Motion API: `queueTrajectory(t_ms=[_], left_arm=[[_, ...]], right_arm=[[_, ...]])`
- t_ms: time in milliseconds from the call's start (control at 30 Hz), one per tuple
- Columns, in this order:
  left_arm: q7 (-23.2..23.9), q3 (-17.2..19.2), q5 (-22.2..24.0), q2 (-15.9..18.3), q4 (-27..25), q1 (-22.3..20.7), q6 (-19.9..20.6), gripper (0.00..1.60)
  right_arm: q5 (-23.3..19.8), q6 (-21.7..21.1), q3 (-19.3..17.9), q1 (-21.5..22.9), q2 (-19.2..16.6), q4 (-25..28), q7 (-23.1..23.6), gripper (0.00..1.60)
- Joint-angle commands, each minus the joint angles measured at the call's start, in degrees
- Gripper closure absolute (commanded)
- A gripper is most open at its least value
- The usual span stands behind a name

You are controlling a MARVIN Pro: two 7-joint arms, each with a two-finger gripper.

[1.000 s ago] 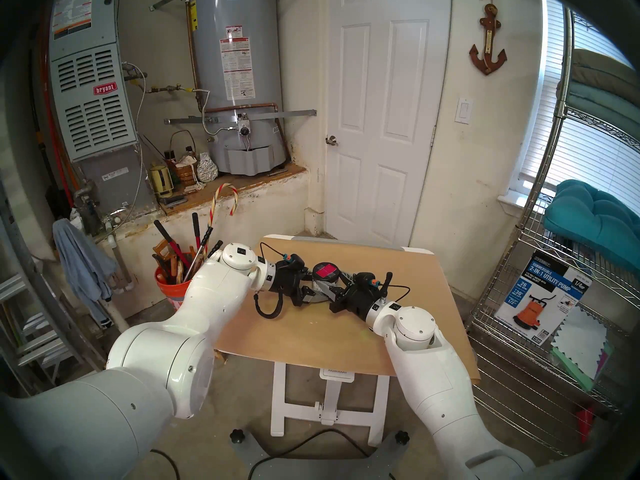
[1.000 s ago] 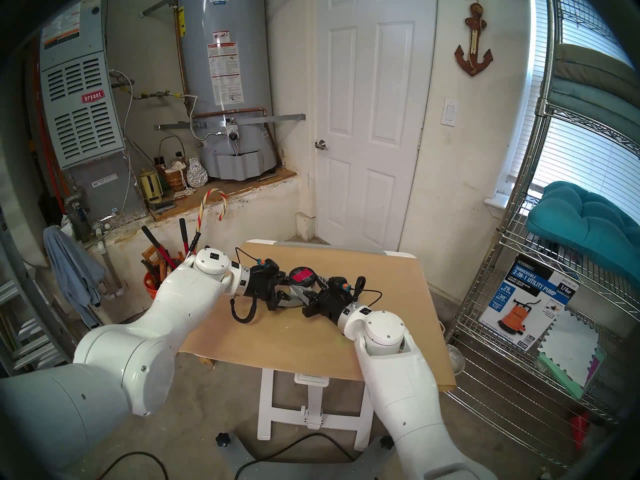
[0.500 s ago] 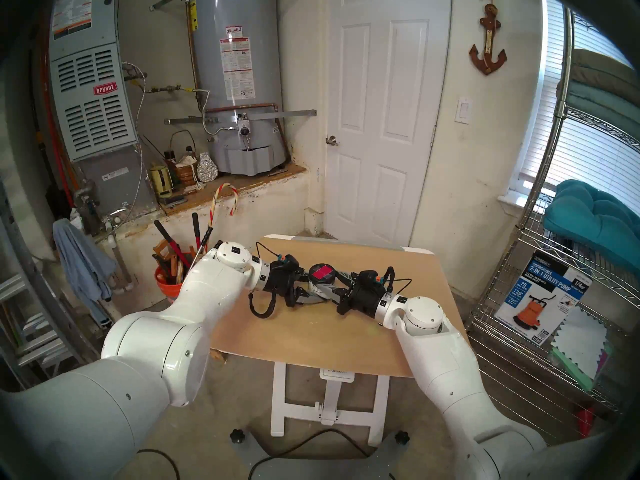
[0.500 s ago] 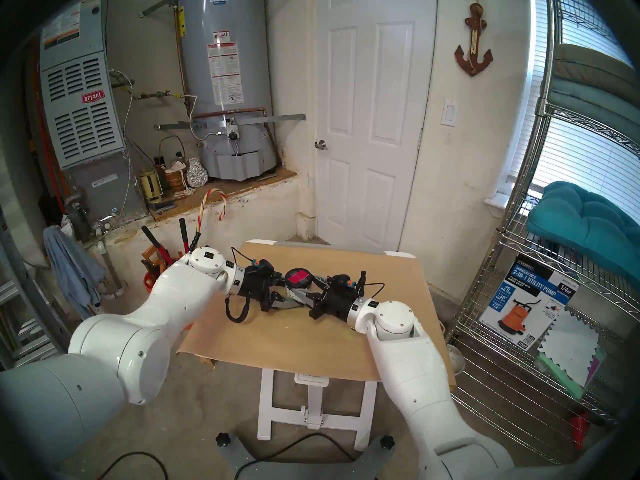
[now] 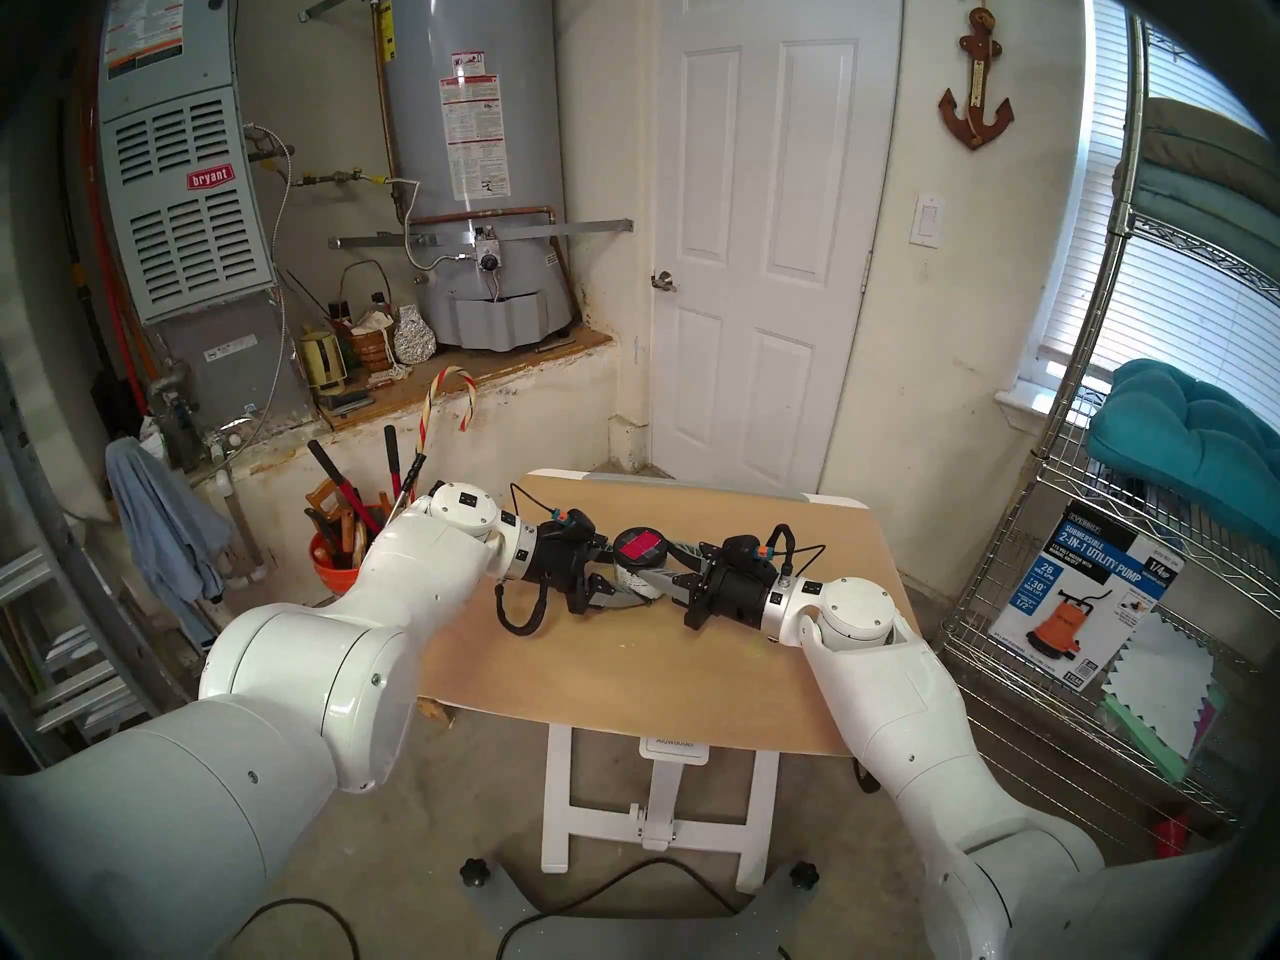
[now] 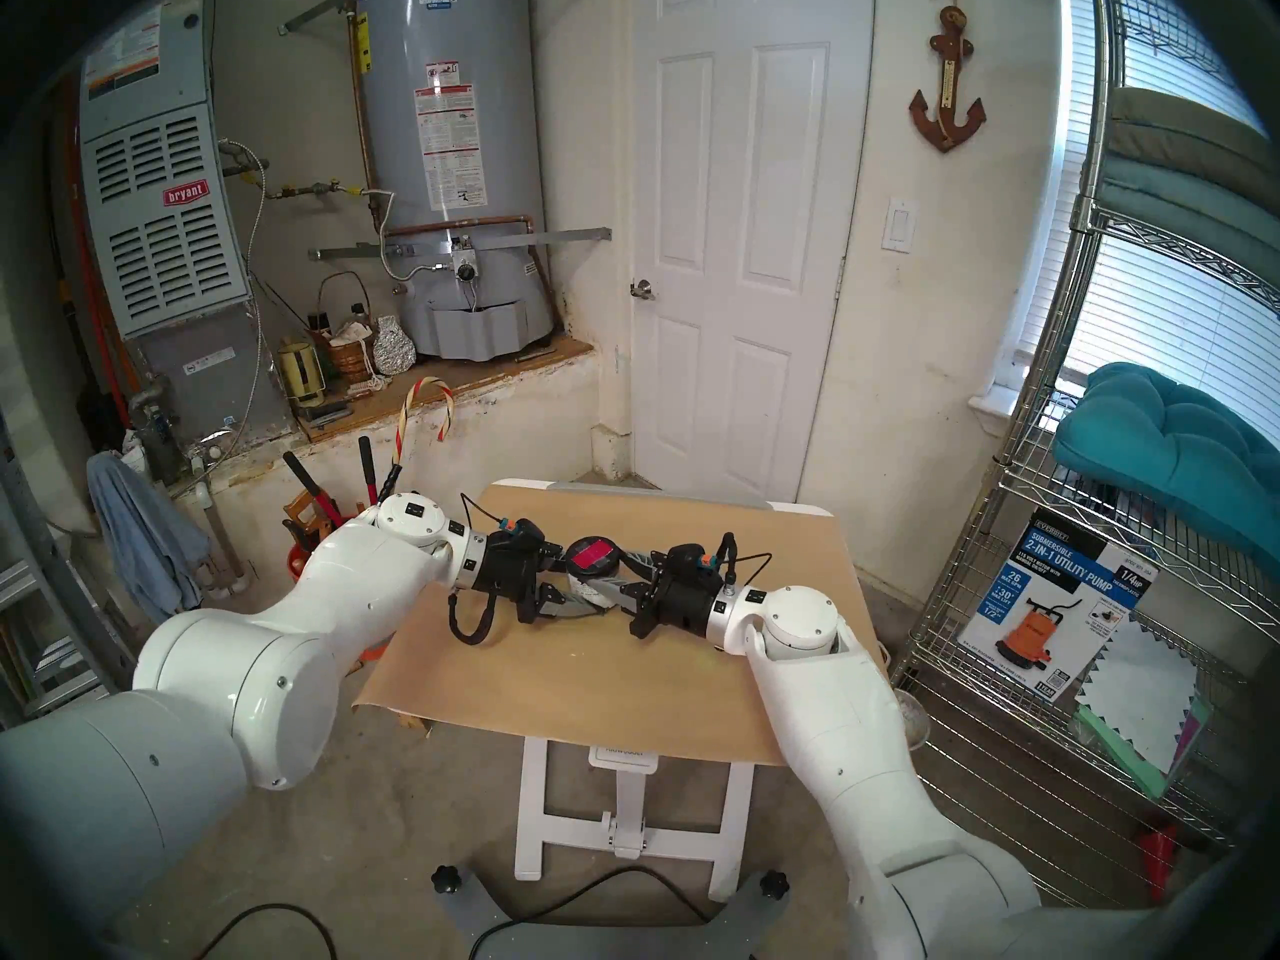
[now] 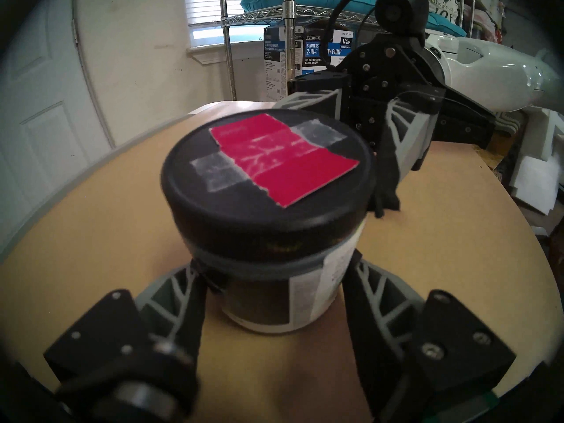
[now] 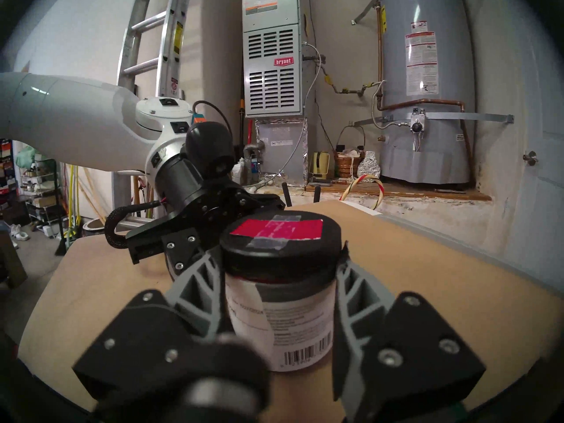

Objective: Open paint jar

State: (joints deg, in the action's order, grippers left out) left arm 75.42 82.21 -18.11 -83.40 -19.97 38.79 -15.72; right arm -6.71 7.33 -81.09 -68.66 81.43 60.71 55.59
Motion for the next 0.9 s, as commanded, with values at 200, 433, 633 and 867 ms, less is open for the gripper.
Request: queueTrajectory(t_ms=[200,433,633,867], left_arm=[[1.4,-0.5,0.2,-1.2,2.8,-3.8,-2.5,1.60],[1.4,-0.8,0.2,-1.2,4.9,-4.9,-3.3,1.60],[0.7,-0.7,0.5,-1.3,6.1,-5.4,-3.9,1.60],[0.2,-0.6,0.4,-1.6,6.6,-5.6,-4.3,1.60]], right_arm=[[1.0,3.0,2.0,5.9,0.3,-3.7,4.0,1.60],[1.4,4.6,1.7,7.1,0.2,-6.1,5.2,0.88],[0.8,4.7,0.3,6.2,0.6,-5.9,5.1,0.00],[-2.0,1.3,-2.4,2.3,1.7,-1.9,4.3,0.00]])
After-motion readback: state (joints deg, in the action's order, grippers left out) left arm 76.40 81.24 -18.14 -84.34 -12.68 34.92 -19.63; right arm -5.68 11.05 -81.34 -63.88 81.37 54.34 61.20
